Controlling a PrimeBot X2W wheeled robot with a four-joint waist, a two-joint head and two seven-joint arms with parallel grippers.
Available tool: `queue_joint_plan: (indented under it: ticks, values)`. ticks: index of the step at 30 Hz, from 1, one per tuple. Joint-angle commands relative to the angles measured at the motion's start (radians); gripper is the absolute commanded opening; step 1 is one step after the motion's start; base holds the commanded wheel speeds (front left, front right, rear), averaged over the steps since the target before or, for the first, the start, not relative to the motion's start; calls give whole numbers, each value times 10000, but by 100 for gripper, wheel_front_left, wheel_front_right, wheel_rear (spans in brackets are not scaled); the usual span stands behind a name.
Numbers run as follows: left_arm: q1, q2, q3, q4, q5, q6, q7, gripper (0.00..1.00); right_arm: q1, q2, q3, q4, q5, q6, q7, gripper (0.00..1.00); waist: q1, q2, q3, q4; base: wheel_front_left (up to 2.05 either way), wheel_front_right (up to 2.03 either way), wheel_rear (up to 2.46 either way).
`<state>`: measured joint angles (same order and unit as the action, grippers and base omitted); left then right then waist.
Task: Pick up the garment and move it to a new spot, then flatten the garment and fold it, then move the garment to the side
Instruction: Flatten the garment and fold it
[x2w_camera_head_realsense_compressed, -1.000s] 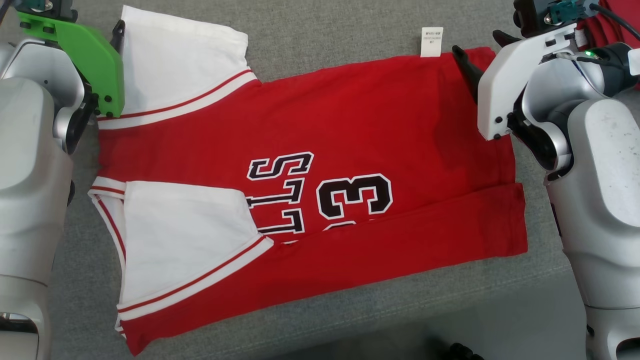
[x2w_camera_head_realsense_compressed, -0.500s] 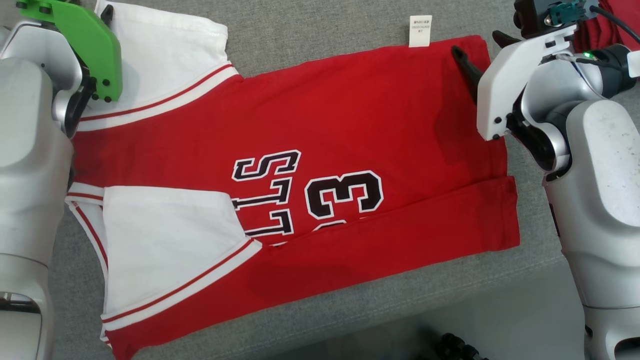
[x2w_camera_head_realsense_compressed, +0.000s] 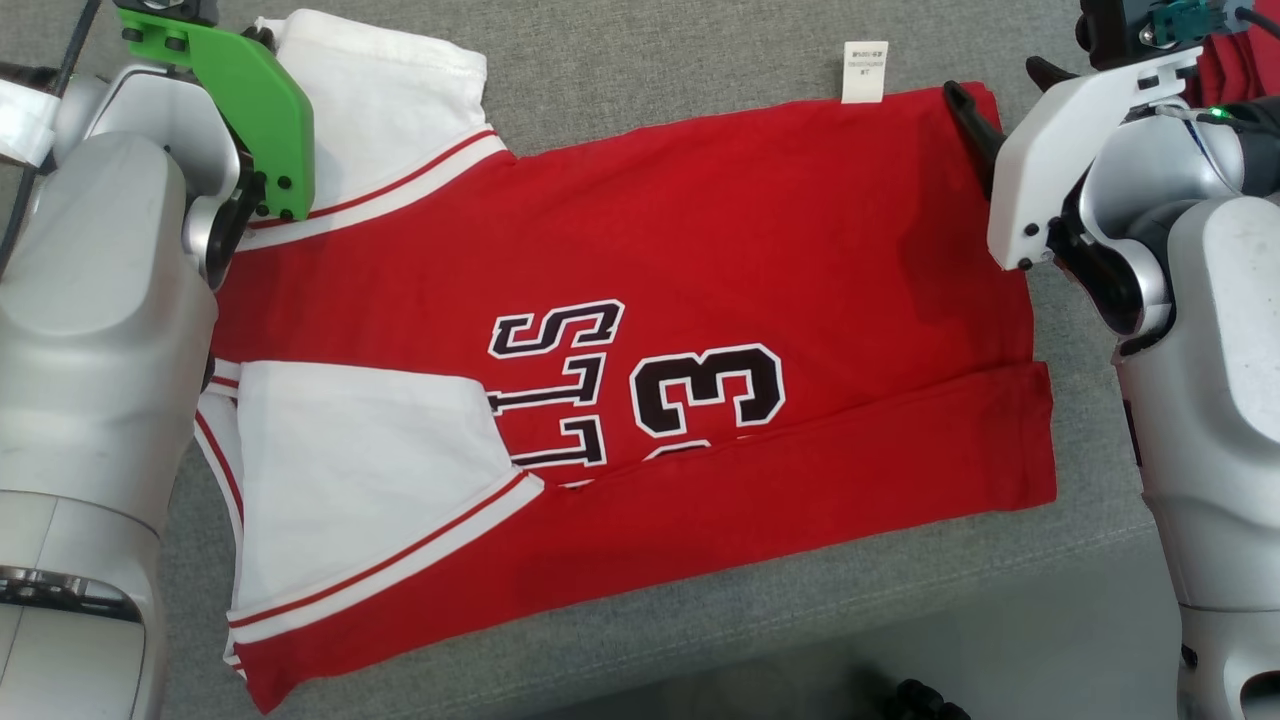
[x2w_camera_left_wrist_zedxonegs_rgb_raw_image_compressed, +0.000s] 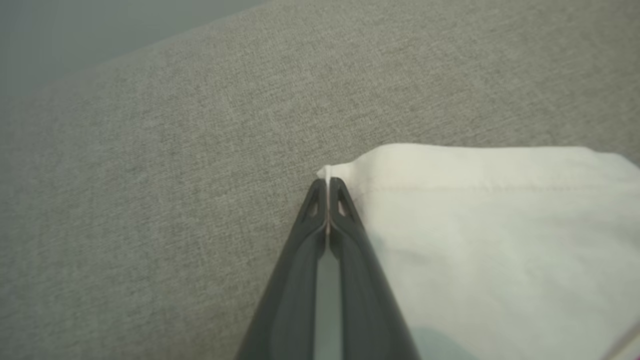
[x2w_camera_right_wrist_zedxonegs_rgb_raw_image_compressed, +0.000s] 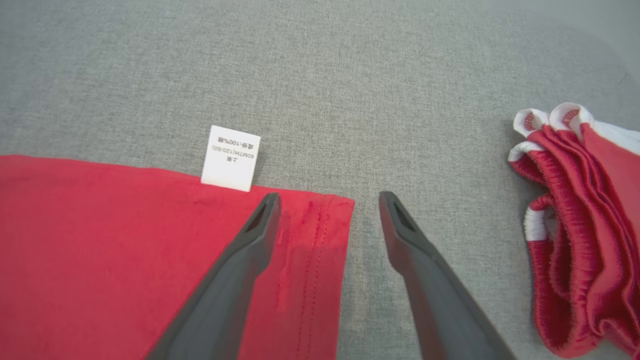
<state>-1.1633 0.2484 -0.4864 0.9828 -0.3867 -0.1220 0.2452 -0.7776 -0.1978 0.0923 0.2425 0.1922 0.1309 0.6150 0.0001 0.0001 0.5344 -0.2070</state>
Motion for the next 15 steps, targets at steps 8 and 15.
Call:
queue_joint_plan:
  ticks: [8, 15]
  values:
    - [46, -250, -484, 412, -138, -103, 5, 0, -826, -158, -240, 590, -89, -5, 1447, 100, -1, -1, 53, 157, 0, 0, 0]
    - [-40, -420, -761, 508, -332, -124, -2, 0, -1204, -319, -425, 1149, -252, -7, 2075, 90, -1, -1, 156, 354, 0, 0, 0]
